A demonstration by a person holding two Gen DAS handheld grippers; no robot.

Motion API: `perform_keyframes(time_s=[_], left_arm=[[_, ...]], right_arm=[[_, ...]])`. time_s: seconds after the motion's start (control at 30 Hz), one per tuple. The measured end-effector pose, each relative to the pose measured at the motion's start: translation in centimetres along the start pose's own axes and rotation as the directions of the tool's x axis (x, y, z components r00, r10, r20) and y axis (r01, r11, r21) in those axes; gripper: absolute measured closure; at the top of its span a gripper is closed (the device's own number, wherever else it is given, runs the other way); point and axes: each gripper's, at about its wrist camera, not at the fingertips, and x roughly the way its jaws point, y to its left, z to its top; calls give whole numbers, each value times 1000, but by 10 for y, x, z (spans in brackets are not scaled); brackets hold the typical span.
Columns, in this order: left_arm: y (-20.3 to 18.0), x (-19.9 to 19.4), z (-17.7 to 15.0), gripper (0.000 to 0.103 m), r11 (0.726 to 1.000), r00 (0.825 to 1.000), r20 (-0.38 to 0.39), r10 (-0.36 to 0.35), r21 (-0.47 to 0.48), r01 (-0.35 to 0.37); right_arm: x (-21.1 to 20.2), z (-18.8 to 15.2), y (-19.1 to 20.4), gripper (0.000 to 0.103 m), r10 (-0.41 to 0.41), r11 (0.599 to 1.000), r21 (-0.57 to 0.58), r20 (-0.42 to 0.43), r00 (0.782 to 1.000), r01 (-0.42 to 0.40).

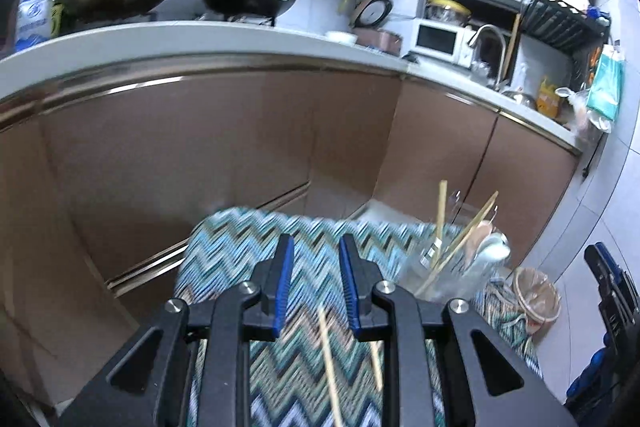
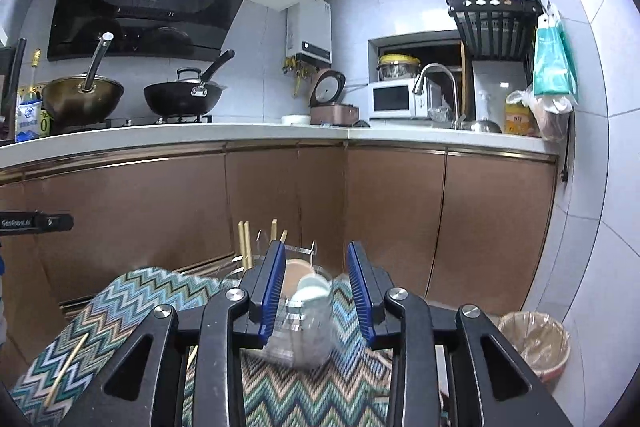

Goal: Organize utensils
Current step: 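Withdraw both tools and lower left tool onto another chopstick on the cloth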

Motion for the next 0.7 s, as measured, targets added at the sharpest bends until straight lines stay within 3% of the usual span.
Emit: perform_keyframes(time_s=[0.23,0.4,0.57,0.7], left_arm=[[21,-33,-14,81,1000,997,-80,0,-21,-1],[15,-27,-26,81,999,984,-174,-38,-21,35],[-4,18,-39,81,995,949,-302,-95,-51,83],[-25,77,-52,81,992,897,-424,-128,-70,108]], right_arm=[[-27,-7,-2,72,48,998,53,-53,997,-45],[-38,-19,-7,71,71,994,90,-86,994,-64],[-36,-33,-20,68,76,990,124,-127,989,-61],[-27,-45,-35,67,75,988,146,-161,984,-52]])
